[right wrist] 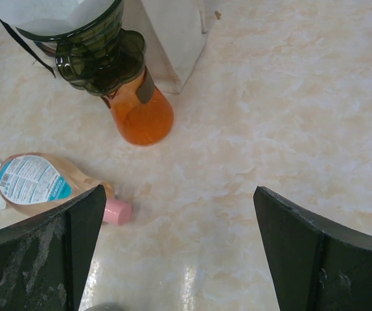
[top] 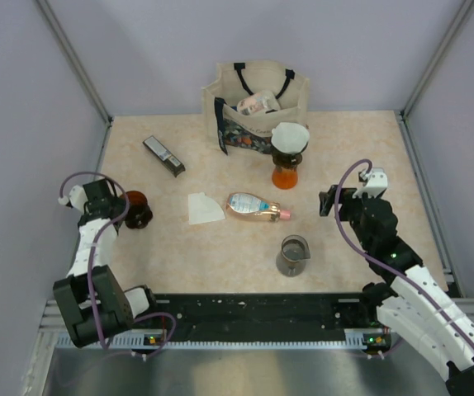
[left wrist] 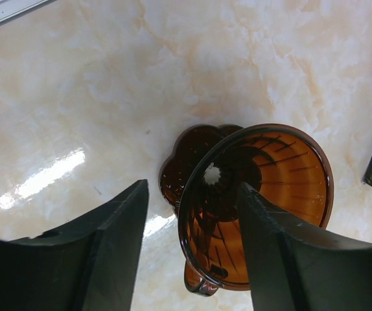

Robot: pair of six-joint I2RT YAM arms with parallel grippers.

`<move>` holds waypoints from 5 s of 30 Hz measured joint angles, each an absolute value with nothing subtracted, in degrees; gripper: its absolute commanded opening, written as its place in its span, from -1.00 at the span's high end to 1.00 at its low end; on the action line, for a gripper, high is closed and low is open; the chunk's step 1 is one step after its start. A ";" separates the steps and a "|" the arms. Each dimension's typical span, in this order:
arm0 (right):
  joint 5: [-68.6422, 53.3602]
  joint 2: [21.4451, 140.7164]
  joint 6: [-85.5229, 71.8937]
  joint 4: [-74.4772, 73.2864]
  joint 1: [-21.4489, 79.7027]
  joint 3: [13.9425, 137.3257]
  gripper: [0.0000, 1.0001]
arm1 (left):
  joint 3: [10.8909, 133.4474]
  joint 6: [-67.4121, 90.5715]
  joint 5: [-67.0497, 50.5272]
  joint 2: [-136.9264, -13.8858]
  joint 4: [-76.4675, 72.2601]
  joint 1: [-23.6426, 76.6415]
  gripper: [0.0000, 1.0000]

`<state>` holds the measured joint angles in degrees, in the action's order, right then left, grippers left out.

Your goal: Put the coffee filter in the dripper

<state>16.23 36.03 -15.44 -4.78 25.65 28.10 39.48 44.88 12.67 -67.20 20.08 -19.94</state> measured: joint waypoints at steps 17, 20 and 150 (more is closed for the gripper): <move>16.23 36.25 -15.07 -6.52 25.65 28.12 -0.92 | 42.00 43.27 10.59 -72.97 17.76 -20.01 1.00; 16.23 36.23 -15.05 -6.87 25.65 28.12 -0.92 | 43.24 42.63 9.56 -73.97 18.57 -20.01 1.00; 2.02 46.48 -17.58 -7.94 26.20 41.45 -0.98 | 41.25 39.00 -2.39 -52.16 23.68 16.43 -0.98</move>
